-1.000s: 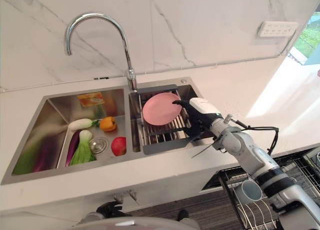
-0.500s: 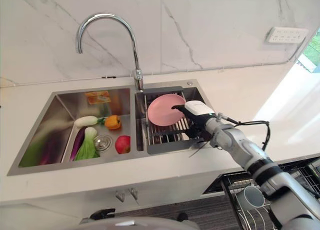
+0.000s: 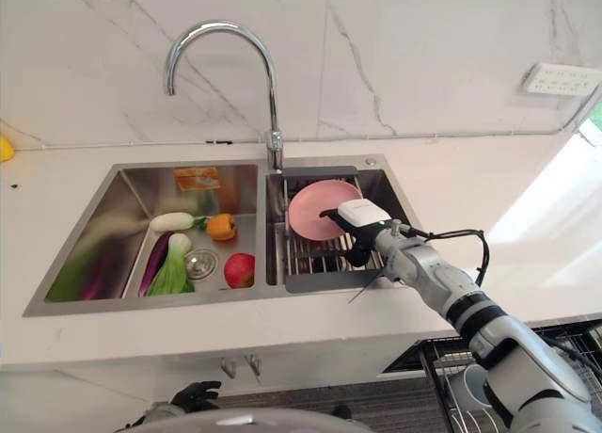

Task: Place the dishes in the dishwasher.

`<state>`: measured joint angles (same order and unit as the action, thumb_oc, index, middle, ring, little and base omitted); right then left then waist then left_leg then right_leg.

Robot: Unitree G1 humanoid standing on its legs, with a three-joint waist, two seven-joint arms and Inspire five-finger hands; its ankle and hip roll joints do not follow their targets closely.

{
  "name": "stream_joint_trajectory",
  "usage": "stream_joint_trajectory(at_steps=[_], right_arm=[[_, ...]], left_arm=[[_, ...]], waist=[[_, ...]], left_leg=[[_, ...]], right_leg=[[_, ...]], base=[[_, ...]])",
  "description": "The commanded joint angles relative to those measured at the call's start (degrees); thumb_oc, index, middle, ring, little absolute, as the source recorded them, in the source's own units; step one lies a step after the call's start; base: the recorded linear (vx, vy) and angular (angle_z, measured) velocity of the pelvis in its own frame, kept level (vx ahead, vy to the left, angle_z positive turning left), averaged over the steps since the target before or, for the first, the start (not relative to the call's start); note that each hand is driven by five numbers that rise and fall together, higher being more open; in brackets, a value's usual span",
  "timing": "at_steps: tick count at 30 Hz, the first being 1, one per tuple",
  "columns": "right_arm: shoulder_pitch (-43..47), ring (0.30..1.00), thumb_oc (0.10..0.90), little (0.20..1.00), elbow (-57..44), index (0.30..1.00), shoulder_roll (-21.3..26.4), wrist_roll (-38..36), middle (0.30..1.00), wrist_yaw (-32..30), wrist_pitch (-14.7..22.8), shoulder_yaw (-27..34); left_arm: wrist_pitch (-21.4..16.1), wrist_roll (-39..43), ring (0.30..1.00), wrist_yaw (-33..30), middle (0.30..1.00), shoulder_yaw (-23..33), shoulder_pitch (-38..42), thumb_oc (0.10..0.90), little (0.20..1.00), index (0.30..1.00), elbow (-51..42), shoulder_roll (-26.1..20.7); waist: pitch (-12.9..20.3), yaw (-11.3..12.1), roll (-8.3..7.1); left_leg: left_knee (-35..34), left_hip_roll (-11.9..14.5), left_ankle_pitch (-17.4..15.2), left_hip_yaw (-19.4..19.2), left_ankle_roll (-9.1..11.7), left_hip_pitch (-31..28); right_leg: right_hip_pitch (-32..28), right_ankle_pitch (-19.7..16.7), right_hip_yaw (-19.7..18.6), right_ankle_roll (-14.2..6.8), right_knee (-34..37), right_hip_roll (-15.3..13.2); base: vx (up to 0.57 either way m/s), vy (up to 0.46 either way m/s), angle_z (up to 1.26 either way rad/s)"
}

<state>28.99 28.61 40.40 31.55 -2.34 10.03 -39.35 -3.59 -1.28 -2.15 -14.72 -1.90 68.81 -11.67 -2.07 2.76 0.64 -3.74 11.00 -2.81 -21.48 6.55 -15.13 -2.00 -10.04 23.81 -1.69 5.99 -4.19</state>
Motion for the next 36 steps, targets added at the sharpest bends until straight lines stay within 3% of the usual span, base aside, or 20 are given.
stream_joint_trajectory(at_steps=[1, 9, 19, 25, 26, 27, 28, 30, 36], right_arm=[[10.32, 0.3, 0.4, 0.3, 3.77, 0.3, -2.0, 1.66, 0.3, -6.39, -0.37, 3.25], [9.25, 0.3, 0.4, 0.3, 2.16, 0.3, -1.64, 2.55, 0.3, -6.65, -1.34, 4.99], [9.16, 0.3, 0.4, 0.3, -10.48, 0.3, 0.25, 3.16, 0.3, -7.68, -0.64, 9.1], [6.32, 0.3, 0.4, 0.3, -22.07, 0.3, 2.31, 0.71, 0.3, -11.72, -0.21, 18.34], [4.54, 0.3, 0.4, 0.3, -26.87, 0.3, 2.11, -2.78, 0.3, -13.9, 0.17, 23.83], [4.33, 0.3, 0.4, 0.3, -27.04, 0.3, 2.14, -2.79, 0.3, -13.81, 0.12, 24.02], [2.2, 0.3, 0.4, 0.3, -31.83, 0.3, 1.11, -7.9, 0.3, -15.75, 0.84, 30.19], [0.9, 0.3, 0.4, 0.3, -36.14, 0.3, -0.17, -13.79, 0.3, -16.8, 2.03, 36.1], [-6.0, 0.3, 0.4, 0.3, -47.68, 0.3, -5.75, -27.93, 0.3, -16.41, 6.27, 48.89]], left_arm=[[-2.01, -2.84, 0.9, -0.21, 0.9, -4.01, 0.59, 0.8, 0.9, 0.9, 1.42, 0.35], [-1.97, 1.34, 0.9, 1.58, 0.9, -1.89, -0.85, 0.8, 0.9, 0.9, 0.39, -0.01], [-1.19, 4.11, 0.9, 2.65, 0.9, -1.19, -1.46, 0.8, 0.9, 0.9, -1.08, 1.33], [-0.74, 3.88, 0.9, 2.65, 0.9, -0.8, -1.4, 0.8, 0.9, 0.9, -1.6, 1.54], [-0.4, 3.87, 0.9, 2.54, 0.9, -0.46, -1.43, 0.8, 0.9, 0.9, -1.6, 1.67], [-0.4, 3.87, 0.9, 2.54, 0.9, -0.54, -1.43, 0.8, 0.9, 0.9, -1.6, 1.62], [-0.04, 4.05, 0.9, 2.3, 0.9, -0.13, -1.24, 0.8, 0.9, 0.9, -1.56, 1.87], [0.34, 3.77, 0.9, 1.79, 0.9, 0.03, -0.64, 0.8, 0.9, 0.9, -0.87, 2.13], [0.57, 1.75, 0.9, 1.38, 0.9, -0.29, 1.94, 0.8, 0.9, 0.9, 1.51, 3.08]], waist=[[-0.36, 0.57, -2.14], [-0.63, 0.65, -1.9], [-0.73, -0.61, -1.27], [-0.92, -1.5, -1.02], [-1.02, -2.09, -0.86], [-1.0, -1.99, -0.9], [-1.06, -2.71, -0.8], [-1.29, -3.69, -1.0], [-1.46, -6.78, -0.83]], left_leg=[[-0.79, -2.43, 2.53, 1.89, -0.71, 3.69], [-0.82, -2.49, 2.45, 2.22, -0.8, 3.65], [-0.81, -2.64, 2.01, 1.46, -1.13, 2.96], [-0.74, -2.83, 1.63, 1.11, -1.5, 2.57], [-0.7, -3.0, 1.4, 0.99, -1.72, 2.51], [-0.7, -3.01, 1.4, 0.98, -1.72, 2.51], [-0.42, -3.34, 0.99, 0.82, -2.03, 2.56], [0.19, -3.96, 1.38, -0.37, -2.72, 3.22], [-0.2, -5.88, -0.02, -1.55, -4.1, 2.76]], right_leg=[[-7.55, 12.58, 2.59, -4.84, -0.99, -3.38], [-7.54, 12.42, 2.57, -4.99, -0.99, -3.71], [-7.27, 12.04, 1.46, -5.16, -0.99, -3.98], [-7.09, 11.87, 0.75, -5.27, -0.99, -4.0], [-6.81, 11.69, 0.21, -5.37, -0.99, -4.09], [-6.8, 11.69, 0.19, -5.37, -0.99, -4.1], [-6.4, 11.41, -0.45, -5.57, -1.0, -4.19], [-5.51, 9.95, -0.28, -5.52, -0.99, -4.67], [-3.88, 8.33, -2.64, -6.72, -1.97, -6.05]], base=[[-0.01, 0.017, 0.06], [0.0, 0.003, 0.01], [0.0, 0.007, -0.01], [0.0, 0.015, -0.07], [0.0, 0.021, -0.1], [0.01, 0.045, -0.12], [-0.07, 0.037, -0.13], [-0.06, 0.055, -0.13], [0.01, 0.095, -0.24]])
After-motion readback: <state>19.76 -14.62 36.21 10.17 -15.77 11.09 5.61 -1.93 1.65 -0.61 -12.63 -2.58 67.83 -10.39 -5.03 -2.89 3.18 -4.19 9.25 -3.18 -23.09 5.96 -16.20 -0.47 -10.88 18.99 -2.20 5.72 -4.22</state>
